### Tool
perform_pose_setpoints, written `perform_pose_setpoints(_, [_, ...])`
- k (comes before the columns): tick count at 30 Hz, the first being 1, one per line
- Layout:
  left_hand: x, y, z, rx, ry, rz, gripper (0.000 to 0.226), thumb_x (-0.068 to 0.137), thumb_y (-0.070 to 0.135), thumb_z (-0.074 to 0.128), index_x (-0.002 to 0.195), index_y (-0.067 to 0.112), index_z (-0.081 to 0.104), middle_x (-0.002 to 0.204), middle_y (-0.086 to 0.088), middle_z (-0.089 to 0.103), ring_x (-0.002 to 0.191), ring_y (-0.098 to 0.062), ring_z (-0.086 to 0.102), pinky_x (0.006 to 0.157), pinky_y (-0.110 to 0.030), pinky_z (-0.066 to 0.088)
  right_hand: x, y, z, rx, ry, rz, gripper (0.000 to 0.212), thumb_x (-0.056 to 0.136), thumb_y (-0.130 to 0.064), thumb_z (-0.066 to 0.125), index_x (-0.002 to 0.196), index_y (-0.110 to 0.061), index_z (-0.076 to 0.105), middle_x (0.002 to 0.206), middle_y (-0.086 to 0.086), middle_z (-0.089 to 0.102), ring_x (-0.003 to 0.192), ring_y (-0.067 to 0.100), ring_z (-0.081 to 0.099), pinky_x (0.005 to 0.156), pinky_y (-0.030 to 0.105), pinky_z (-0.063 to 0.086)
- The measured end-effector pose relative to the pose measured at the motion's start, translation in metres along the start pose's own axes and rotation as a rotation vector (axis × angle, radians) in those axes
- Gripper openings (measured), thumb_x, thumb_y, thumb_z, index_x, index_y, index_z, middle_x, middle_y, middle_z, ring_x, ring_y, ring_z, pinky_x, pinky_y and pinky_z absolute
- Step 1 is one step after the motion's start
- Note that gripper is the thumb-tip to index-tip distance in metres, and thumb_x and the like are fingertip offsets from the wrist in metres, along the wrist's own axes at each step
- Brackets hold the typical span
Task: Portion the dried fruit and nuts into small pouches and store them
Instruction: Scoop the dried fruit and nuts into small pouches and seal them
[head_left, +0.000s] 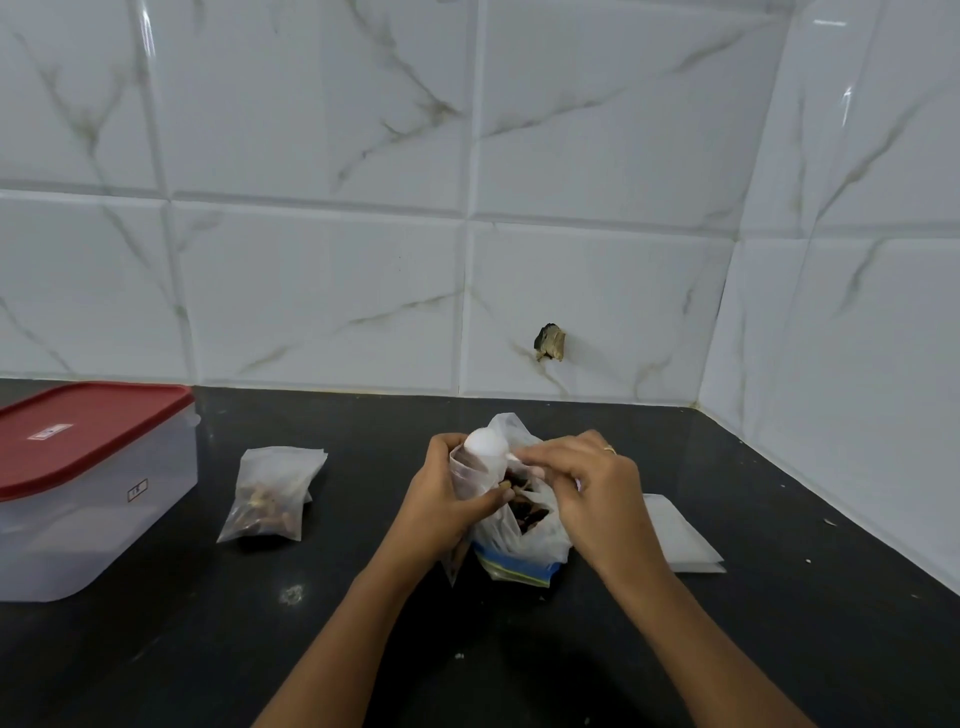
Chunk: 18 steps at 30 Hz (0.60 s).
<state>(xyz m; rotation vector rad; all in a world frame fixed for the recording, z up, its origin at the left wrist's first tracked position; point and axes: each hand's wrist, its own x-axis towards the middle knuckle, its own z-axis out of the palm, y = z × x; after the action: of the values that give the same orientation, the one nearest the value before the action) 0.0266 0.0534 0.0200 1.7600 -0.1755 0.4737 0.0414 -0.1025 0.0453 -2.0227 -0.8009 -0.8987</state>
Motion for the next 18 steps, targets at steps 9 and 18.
perform_pose_setpoints(9, [-0.001,0.005,0.001,0.009,-0.018,0.0,0.048,0.073,0.023,0.077,0.099,0.036,0.04,0.105,0.016,0.053,0.097,0.001,0.054,0.076,-0.016,0.048,-0.001,-0.008,-0.003,0.184,-0.214,0.361,0.022,0.088,-0.008,0.06,0.102,-0.018,0.072,0.103,-0.005,0.07,0.092,0.003,0.062,0.075,0.004,0.047])
perform_pose_setpoints(18, [-0.002,0.004,0.005,0.173,-0.023,0.055,0.049,0.076,0.024,0.074,0.11,0.025,0.039,0.101,0.016,0.051,0.094,0.0,0.052,0.072,-0.011,0.045,-0.002,-0.016,-0.004,-0.279,-0.32,-0.009,0.028,0.092,-0.018,0.042,0.114,-0.03,0.056,0.099,-0.008,0.066,0.08,0.01,0.055,0.067,0.018,0.042])
